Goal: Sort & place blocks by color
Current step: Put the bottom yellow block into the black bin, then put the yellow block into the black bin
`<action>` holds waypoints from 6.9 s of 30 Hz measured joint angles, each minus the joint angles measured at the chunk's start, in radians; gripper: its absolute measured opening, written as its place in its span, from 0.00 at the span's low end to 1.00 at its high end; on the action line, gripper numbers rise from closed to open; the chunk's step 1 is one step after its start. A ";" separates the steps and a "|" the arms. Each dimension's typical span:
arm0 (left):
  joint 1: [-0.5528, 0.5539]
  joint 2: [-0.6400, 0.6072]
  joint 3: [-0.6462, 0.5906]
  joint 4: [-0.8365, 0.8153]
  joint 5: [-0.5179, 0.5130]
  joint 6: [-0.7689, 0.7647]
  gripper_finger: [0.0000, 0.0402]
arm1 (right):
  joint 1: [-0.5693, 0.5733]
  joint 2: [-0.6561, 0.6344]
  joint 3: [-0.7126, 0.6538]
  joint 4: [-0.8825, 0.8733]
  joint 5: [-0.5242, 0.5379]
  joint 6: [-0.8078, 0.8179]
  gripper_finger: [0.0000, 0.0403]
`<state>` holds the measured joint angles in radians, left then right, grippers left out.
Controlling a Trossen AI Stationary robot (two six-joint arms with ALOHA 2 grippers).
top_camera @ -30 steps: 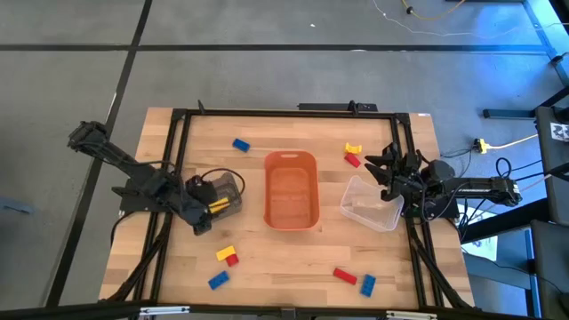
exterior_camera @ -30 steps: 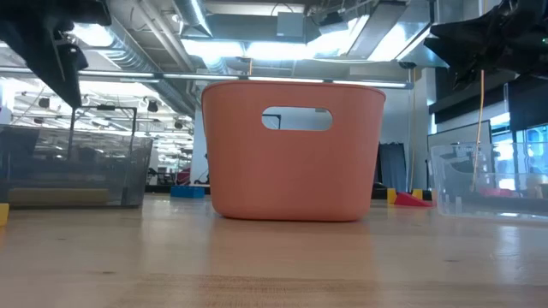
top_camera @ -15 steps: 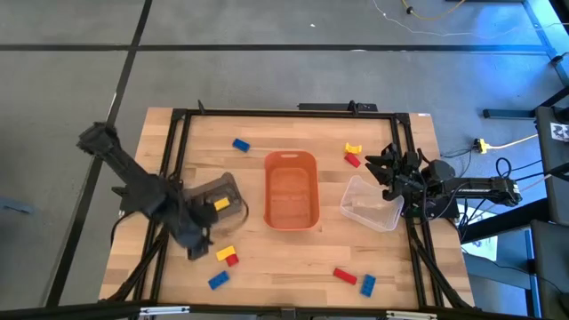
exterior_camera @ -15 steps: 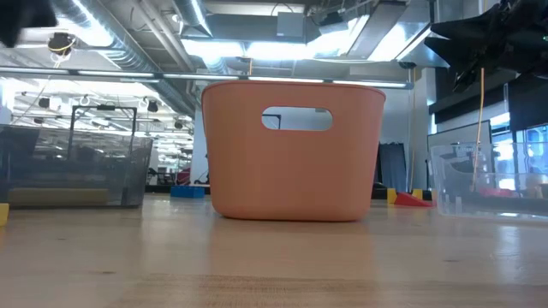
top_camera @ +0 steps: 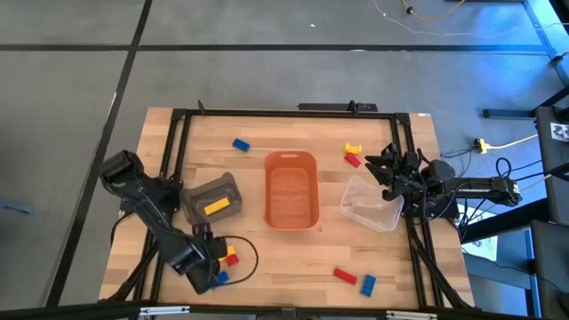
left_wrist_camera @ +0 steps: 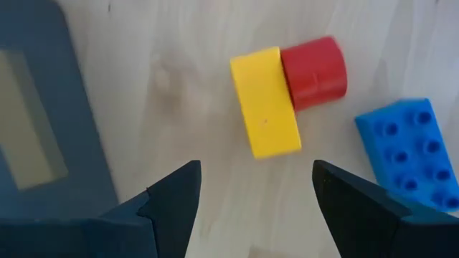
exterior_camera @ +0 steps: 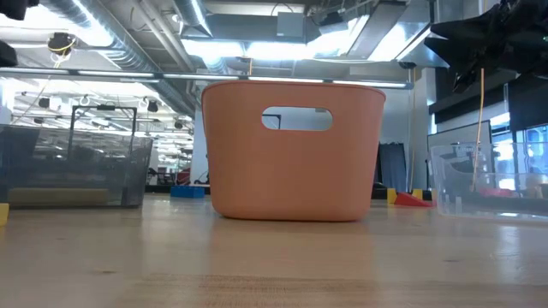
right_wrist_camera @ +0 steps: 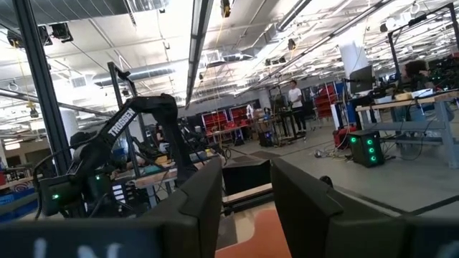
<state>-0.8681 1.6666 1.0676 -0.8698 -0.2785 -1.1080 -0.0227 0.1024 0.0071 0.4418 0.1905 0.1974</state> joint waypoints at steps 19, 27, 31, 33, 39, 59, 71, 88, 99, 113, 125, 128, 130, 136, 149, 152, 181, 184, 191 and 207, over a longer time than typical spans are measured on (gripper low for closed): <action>0.052 0.010 -0.034 0.126 0.015 -0.063 0.64 | 0.000 0.000 0.000 0.001 0.000 0.000 0.31; 0.052 0.011 -0.110 0.202 0.060 -0.069 0.64 | 0.000 0.000 0.000 0.000 0.000 0.000 0.31; 0.052 0.011 -0.127 0.218 0.058 -0.068 0.64 | 0.000 0.000 0.000 0.000 0.000 0.000 0.31; 0.052 0.011 -0.139 0.223 0.058 -0.069 0.64 | 0.000 0.000 0.000 0.000 0.000 0.000 0.31; 0.052 0.011 -0.175 0.289 0.046 -0.069 0.64 | 0.000 0.000 0.000 -0.001 0.000 0.000 0.31; 0.057 0.010 -0.176 0.197 0.025 -0.002 0.28 | 0.000 0.000 0.000 -0.001 0.000 0.001 0.31; 0.059 -0.208 -0.177 0.061 -0.050 0.005 0.28 | 0.000 0.000 0.000 -0.001 0.000 0.000 0.31; 0.274 -0.678 -0.208 0.051 -0.521 0.498 0.28 | 0.000 0.000 0.000 -0.003 0.001 0.001 0.31; 0.382 -0.955 -0.463 0.066 -0.421 0.375 0.28 | 0.000 0.000 0.000 -0.012 0.004 -0.023 0.31; 0.643 -0.788 -0.509 -0.171 -0.010 0.301 0.28 | 0.000 0.000 0.000 -0.023 0.003 -0.018 0.31; 0.663 -0.684 -0.545 -0.053 0.064 0.354 0.28 | 0.000 0.000 0.000 -0.033 0.000 -0.019 0.31; 0.663 -0.674 -0.545 -0.054 0.063 0.337 0.28 | 0.000 0.000 0.000 -0.034 0.000 -0.015 0.31; 0.663 -0.672 -0.545 -0.055 0.061 0.336 0.32 | 0.000 0.000 0.000 -0.037 0.000 -0.017 0.31; 0.663 -0.672 -0.545 -0.056 0.061 0.355 0.47 | 0.000 0.000 0.000 -0.042 0.000 -0.018 0.31; 0.676 -0.694 -0.470 -0.057 0.237 0.368 0.54 | 0.000 0.000 0.000 -0.067 0.000 -0.023 0.31; 0.676 -0.711 -0.446 -0.030 0.236 0.409 0.55 | 0.000 0.000 0.000 -0.068 0.001 -0.036 0.31; 0.820 -0.778 -0.601 1.091 0.124 1.088 0.54 | 0.000 0.000 0.000 -0.069 0.000 -0.016 0.31; 0.819 -0.778 -0.674 1.198 0.132 1.080 0.54 | 0.000 0.000 0.000 -0.069 0.000 -0.015 0.31; 0.819 -0.779 -0.768 1.398 0.109 1.046 0.54 | 0.000 0.000 0.000 -0.069 0.000 0.008 0.31; 0.819 -0.792 -0.767 1.415 0.100 1.039 0.54 | 0.000 0.003 0.001 -0.294 0.330 0.391 0.31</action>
<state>-0.0486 0.8742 0.3004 0.5453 -0.1783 -0.0689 -0.0227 0.1051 0.0082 0.1480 0.5202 0.5888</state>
